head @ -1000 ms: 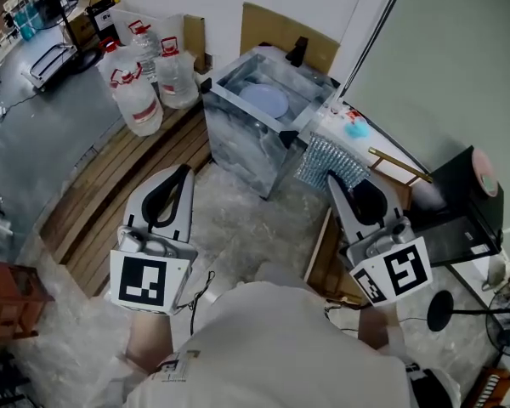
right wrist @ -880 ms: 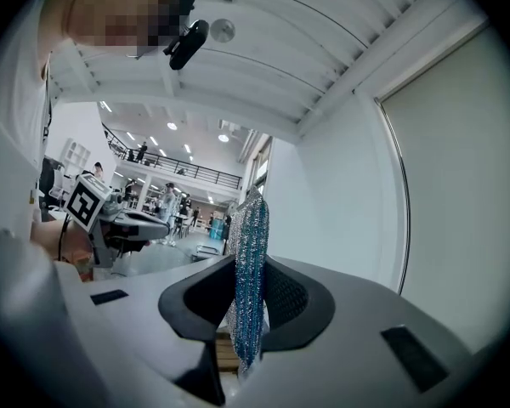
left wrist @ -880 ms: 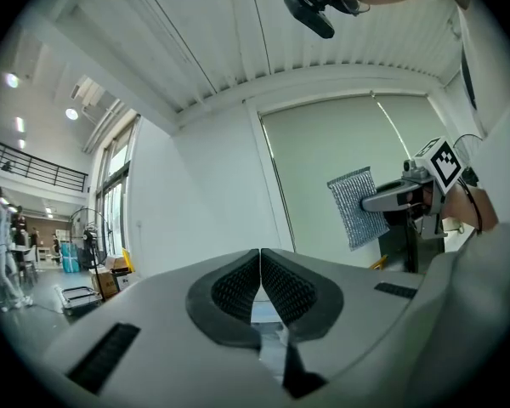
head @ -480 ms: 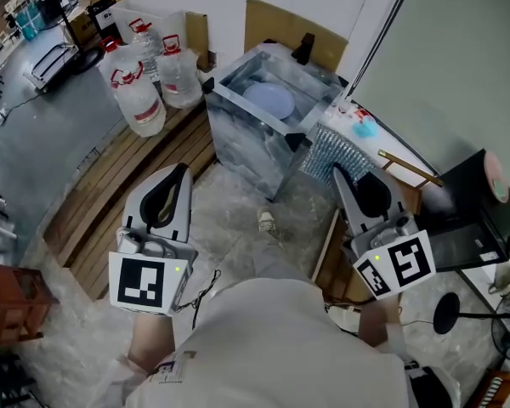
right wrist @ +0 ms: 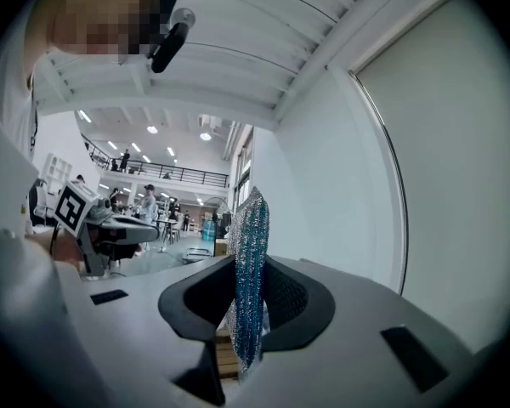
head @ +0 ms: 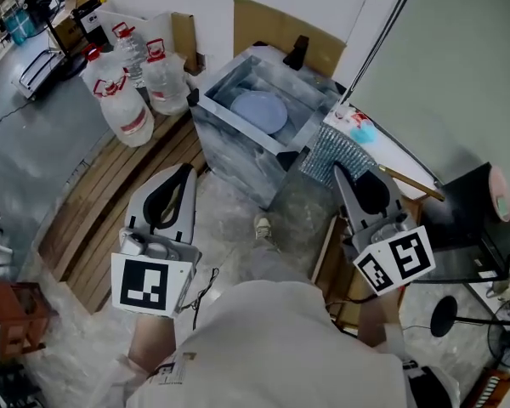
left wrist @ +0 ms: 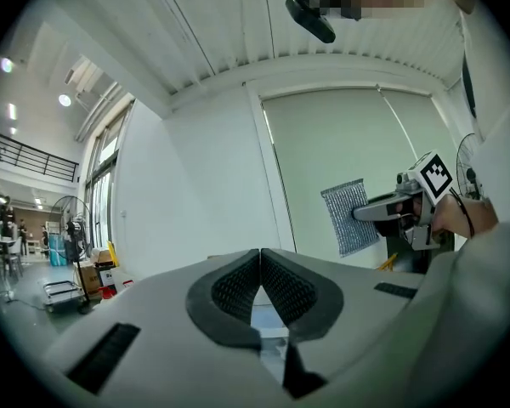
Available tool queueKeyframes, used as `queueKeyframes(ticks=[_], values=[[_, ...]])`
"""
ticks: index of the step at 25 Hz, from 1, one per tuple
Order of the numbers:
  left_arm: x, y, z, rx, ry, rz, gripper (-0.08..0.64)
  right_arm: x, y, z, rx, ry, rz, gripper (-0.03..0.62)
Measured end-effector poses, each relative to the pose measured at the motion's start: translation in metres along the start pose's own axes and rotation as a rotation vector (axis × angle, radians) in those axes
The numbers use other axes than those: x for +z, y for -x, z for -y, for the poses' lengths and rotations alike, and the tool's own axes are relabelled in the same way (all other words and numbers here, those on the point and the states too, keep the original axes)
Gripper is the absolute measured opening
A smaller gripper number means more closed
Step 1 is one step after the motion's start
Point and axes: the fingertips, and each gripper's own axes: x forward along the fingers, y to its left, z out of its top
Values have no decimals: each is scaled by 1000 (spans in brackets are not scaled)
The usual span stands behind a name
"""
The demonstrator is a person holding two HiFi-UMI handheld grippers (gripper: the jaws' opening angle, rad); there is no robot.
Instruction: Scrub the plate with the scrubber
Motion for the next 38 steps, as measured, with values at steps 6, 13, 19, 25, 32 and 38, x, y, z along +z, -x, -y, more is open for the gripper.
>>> queueKeyframes(ticks=[6, 13, 19, 25, 32, 38], values=[[-18, -87, -13, -22, 58, -83, 21, -22, -71, 53, 52, -103, -35, 101], [-38, -194, -40, -4, 48, -168, 21, -42, -157, 131, 82, -155, -71, 101], [-43, -287, -49, -28, -2, -215, 21, -54, -226, 195, 126, -190, -68, 101], [-44, -347, -57, -7, -6, -248, 21, -58, -268, 241, 136, -202, -61, 101], [-51, -372, -68, -51, 1, -241, 21, -63, -287, 264, 110, -212, -72, 101], [-65, -394, -81, -113, 18, -196, 21, -70, -308, 272, 87, -209, -84, 101]])
